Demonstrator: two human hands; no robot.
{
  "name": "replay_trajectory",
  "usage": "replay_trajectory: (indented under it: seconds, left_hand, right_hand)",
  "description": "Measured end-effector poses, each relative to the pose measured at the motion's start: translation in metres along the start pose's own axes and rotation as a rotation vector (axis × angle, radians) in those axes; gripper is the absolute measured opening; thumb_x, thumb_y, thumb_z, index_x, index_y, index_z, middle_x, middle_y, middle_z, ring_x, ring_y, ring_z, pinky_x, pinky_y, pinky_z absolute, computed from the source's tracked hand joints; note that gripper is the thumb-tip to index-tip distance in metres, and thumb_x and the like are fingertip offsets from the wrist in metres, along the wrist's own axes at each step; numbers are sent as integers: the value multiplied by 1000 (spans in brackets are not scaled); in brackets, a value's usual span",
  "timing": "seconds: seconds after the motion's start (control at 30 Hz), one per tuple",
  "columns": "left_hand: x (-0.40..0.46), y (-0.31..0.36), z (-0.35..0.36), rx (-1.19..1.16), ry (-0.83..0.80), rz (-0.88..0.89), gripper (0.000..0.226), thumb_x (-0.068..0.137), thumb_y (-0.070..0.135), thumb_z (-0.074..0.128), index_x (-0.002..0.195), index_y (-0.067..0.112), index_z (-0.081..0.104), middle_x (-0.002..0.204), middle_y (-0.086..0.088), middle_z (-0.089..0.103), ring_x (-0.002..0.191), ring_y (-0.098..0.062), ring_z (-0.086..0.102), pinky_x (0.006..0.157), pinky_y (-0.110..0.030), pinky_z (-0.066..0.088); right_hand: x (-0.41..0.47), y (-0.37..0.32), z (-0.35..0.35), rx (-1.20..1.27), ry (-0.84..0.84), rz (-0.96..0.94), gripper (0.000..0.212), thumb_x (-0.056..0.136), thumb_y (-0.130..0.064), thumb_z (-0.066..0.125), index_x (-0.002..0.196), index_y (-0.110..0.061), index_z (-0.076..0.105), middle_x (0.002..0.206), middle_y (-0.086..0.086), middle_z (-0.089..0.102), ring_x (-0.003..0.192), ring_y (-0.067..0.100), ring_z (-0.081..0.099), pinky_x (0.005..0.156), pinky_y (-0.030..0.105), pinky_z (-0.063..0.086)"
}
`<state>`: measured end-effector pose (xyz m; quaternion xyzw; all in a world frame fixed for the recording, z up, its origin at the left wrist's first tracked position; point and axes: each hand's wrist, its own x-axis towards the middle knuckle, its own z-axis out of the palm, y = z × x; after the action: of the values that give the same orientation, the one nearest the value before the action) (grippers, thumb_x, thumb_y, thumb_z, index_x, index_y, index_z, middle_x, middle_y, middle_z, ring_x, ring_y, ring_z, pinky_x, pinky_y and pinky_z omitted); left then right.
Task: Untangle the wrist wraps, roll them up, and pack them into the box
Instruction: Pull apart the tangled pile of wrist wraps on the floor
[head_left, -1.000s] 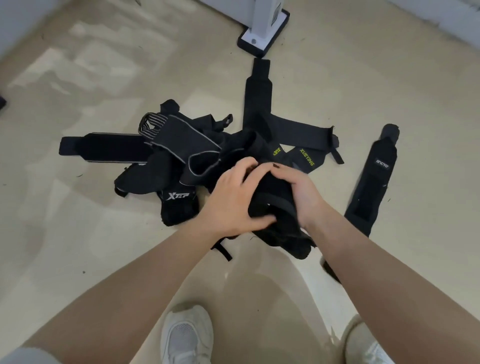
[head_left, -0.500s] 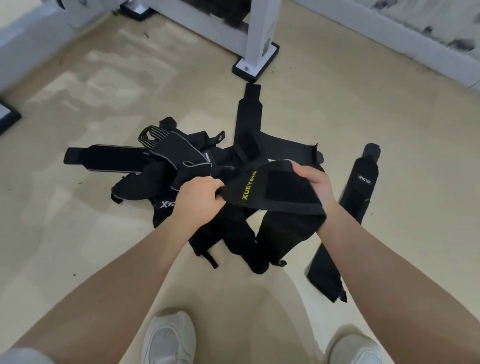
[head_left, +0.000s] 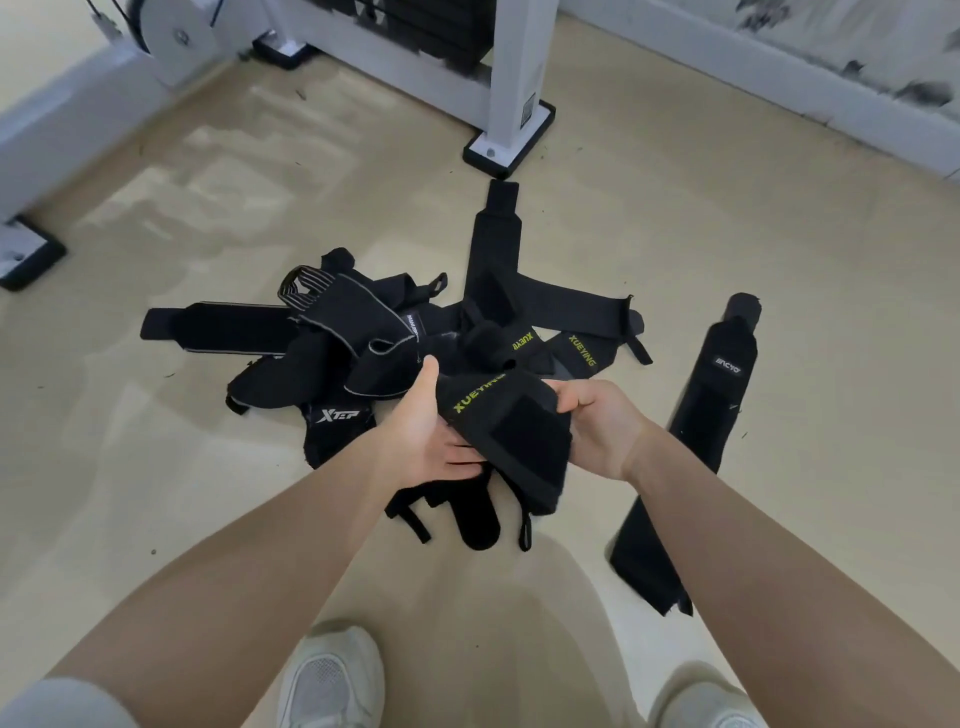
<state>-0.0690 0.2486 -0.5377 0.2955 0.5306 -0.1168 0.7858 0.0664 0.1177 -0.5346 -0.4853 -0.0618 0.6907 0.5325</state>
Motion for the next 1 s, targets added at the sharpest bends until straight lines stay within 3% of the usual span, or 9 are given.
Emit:
replay_trajectory:
  seconds: [0.13, 0.27, 0.37, 0.47, 0.57, 0.63, 0.8, 0.93, 1.0]
  left_hand:
    - [-4, 9, 1, -327, -148, 100, 61, 92, 59, 41, 110, 6, 65, 97, -15, 71, 88, -27, 68, 78, -41, 50]
    - [-1, 10, 0, -318, -106, 192, 34, 100, 28, 42, 119, 8, 62, 112, -13, 66, 98, -20, 64, 78, -33, 52]
    - [4, 3, -11, -219, -113, 304, 32, 97, 8, 46, 127, 11, 56, 116, -11, 66, 101, -19, 65, 87, -36, 52]
    - [1, 2, -21, -150, -139, 402, 40, 94, -3, 45, 130, 11, 51, 118, -5, 65, 106, -21, 63, 95, -37, 49]
    - [-4, -3, -18, -94, -175, 402, 39, 94, -4, 43, 129, 10, 51, 124, -5, 64, 109, -19, 63, 91, -33, 51]
    - [-4, -4, -17, -115, -188, 387, 34, 95, 1, 42, 126, 10, 53, 126, -7, 63, 111, -20, 63, 90, -32, 51]
    - [-3, 6, -17, -386, -141, 189, 57, 97, 50, 36, 120, 2, 56, 108, -13, 66, 101, -23, 62, 91, -35, 46]
    - [2, 20, -17, -582, -55, 352, 49, 101, 47, 29, 117, 10, 57, 104, -8, 69, 107, -25, 61, 97, -39, 43]
    - [4, 37, -35, -789, -45, 485, 42, 102, 44, 25, 127, 21, 50, 125, -4, 62, 126, -28, 50, 102, -40, 39]
  right_hand:
    - [3, 9, 1, -228, -39, 101, 24, 57, -1, 47, 60, -9, 69, 72, 2, 66, 73, 18, 63, 63, 23, 49]
    - [13, 18, 3, -549, -26, 235, 27, 73, 1, 52, 97, 2, 65, 95, 9, 61, 98, 34, 59, 77, 26, 47]
    - [16, 10, 15, -378, 126, 68, 21, 94, -4, 45, 88, -9, 65, 83, 0, 64, 81, 15, 61, 80, 27, 46]
    - [26, 7, 23, -317, 195, -72, 26, 95, -31, 48, 97, -13, 67, 94, -1, 67, 91, 18, 62, 90, 34, 44]
    - [35, 14, 42, -586, 297, -97, 20, 89, -36, 61, 92, -16, 65, 89, -2, 66, 88, 13, 62, 88, 31, 48]
    - [40, 16, 53, -554, 301, -146, 22, 88, -30, 64, 92, -9, 66, 87, 0, 67, 85, 12, 64, 85, 30, 51]
    - [35, 5, 51, -483, 144, -102, 10, 90, -15, 61, 83, -17, 68, 80, -6, 71, 80, 9, 67, 76, 24, 50]
    - [21, 3, 37, -361, 0, -16, 23, 77, -10, 65, 100, -9, 63, 92, -3, 68, 85, 13, 66, 75, 24, 51]
    - [12, 3, 29, -368, 19, -21, 22, 71, -13, 65, 93, -9, 61, 83, 0, 66, 76, 11, 65, 68, 20, 50]
